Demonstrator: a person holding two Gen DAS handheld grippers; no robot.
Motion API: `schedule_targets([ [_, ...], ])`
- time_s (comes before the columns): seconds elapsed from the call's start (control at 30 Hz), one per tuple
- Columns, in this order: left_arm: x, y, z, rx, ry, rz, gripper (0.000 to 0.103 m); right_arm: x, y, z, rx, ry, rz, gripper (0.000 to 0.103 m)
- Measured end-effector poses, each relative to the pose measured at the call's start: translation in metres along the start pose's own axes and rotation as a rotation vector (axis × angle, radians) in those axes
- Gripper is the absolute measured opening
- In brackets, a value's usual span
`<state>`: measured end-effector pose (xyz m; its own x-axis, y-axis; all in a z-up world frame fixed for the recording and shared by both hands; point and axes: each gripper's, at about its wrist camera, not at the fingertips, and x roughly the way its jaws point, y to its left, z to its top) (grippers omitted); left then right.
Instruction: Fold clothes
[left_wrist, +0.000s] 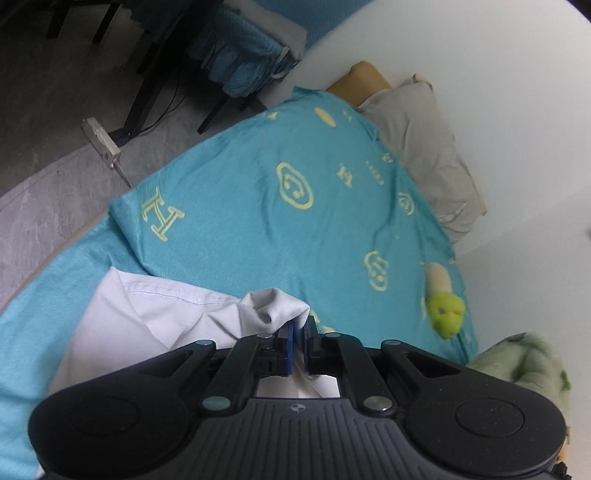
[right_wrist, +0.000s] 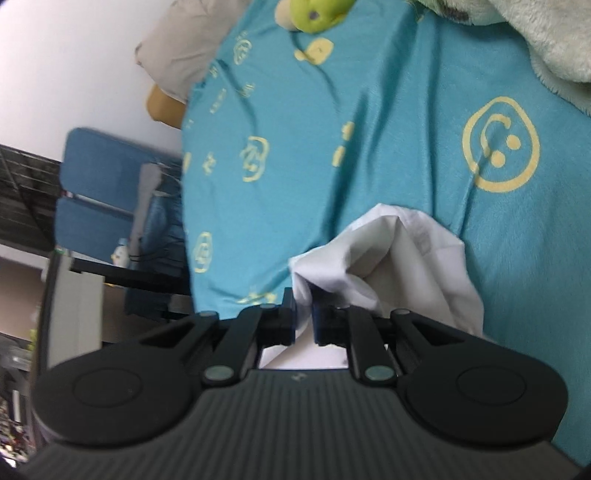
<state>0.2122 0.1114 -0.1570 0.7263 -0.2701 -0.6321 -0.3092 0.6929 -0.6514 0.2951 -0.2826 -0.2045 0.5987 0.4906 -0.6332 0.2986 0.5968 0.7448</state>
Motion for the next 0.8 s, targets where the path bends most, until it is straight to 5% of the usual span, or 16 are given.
schedule_targets([
  [0.4,0.003,-0.006,0.004,0.119,-0.081,0.013,0.005,0.001,0.021,0.004,-0.177,-0.028,0.067,0.014],
  [0.5,0.008,-0.005,0.004,0.135,-0.063,0.012,0.009,0.008,0.018,0.004,-0.189,-0.020,0.064,0.029],
  [0.57,0.008,-0.007,0.004,0.156,-0.064,0.008,0.019,0.005,0.019,0.000,-0.206,-0.039,0.082,0.075],
  [0.6,0.006,-0.009,0.003,0.173,-0.072,0.008,0.033,0.000,0.022,-0.004,-0.217,-0.055,0.101,0.082],
  [0.63,0.002,-0.013,0.001,0.206,-0.089,0.018,0.050,-0.006,0.026,-0.007,-0.231,-0.069,0.123,0.083],
  [0.8,-0.023,-0.039,-0.017,0.426,-0.153,0.026,0.085,-0.036,0.049,-0.034,-0.401,-0.120,0.176,0.082],
])
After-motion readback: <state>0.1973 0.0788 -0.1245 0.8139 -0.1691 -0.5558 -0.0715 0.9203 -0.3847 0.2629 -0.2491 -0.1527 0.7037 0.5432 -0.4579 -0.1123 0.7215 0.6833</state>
